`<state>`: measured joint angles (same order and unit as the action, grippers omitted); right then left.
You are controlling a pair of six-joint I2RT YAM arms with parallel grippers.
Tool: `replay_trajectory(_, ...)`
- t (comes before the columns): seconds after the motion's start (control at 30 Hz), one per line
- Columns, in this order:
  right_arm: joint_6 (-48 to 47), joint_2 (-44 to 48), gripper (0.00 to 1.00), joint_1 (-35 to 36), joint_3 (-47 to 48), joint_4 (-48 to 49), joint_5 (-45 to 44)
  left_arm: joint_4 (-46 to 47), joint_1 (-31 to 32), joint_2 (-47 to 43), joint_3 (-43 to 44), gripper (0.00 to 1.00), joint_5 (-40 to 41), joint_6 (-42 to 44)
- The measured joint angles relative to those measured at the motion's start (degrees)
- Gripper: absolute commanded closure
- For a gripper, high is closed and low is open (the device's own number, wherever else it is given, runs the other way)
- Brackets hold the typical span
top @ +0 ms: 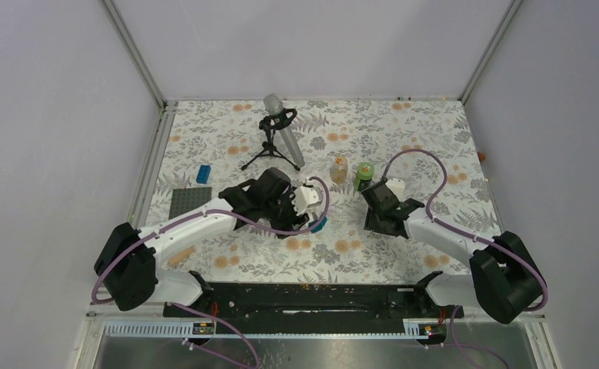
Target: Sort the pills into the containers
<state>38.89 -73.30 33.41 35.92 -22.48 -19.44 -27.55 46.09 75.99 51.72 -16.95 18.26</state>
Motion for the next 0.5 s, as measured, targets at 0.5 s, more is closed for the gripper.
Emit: replay_trajectory(0.5, 1.46, -3.65, 0.23, 0.0, -0.52, 3.39, 0.39, -2.05, 2.49, 8.37, 1.7, 1.0, 5.49, 2.21)
